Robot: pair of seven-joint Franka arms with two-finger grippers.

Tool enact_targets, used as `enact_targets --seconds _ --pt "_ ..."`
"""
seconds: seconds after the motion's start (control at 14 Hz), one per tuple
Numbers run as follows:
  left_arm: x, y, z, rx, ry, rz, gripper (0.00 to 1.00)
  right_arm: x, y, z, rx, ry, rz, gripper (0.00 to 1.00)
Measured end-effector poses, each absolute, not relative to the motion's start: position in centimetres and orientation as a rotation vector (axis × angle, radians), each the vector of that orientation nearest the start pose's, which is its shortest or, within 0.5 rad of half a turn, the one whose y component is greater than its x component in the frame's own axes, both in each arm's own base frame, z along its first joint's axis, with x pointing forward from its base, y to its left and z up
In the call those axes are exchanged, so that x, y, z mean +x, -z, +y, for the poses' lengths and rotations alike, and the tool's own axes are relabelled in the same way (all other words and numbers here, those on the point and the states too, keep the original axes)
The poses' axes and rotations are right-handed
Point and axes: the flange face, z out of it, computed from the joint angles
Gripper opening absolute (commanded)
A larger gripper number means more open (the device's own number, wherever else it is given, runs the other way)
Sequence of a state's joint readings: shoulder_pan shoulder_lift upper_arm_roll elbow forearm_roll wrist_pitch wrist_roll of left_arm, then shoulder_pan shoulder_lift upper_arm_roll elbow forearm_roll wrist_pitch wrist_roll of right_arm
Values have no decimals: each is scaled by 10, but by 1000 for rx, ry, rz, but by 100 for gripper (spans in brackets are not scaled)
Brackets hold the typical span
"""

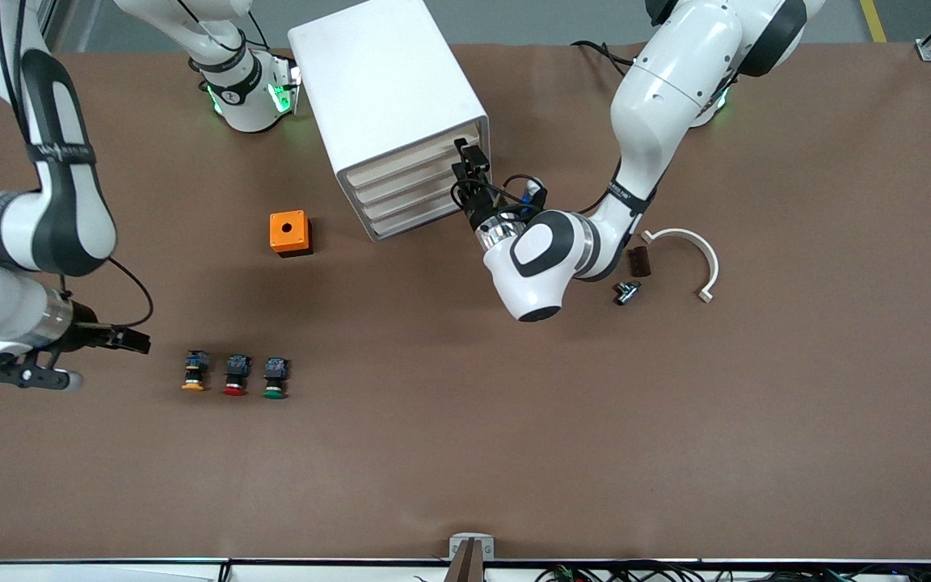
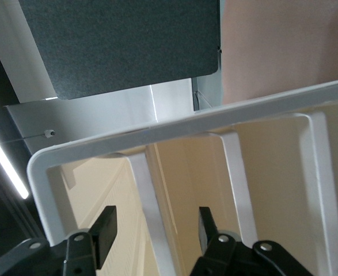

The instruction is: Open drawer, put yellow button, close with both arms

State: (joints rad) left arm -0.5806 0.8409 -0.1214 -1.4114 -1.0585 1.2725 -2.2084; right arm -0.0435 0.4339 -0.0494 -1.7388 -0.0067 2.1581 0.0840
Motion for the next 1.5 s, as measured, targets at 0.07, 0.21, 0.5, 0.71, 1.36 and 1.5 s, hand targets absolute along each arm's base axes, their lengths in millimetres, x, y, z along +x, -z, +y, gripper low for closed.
enact_targets --seconds 0.07,0.21,0.5,0.71,1.36,1.5 --pt "426 -235 -494 -1243 -1512 -1475 43 657 -310 -52 -3155 -10 282 100" --pt "417 -236 -501 -1250 -1508 -1453 30 660 -282 -39 -3155 19 284 100" --pt "414 -234 -503 -1248 -1503 -1447 15 658 -247 -36 -3157 17 282 100" --pt "414 -233 -503 -1232 -1493 -1452 8 654 -227 -36 -3159 -16 281 100" --pt "437 -228 -479 -1159 -1517 -1493 8 648 -190 -33 -3165 -77 234 40" --pt "458 -226 -460 -1126 -1552 -1523 9 648 -189 -34 -3165 -80 224 17"
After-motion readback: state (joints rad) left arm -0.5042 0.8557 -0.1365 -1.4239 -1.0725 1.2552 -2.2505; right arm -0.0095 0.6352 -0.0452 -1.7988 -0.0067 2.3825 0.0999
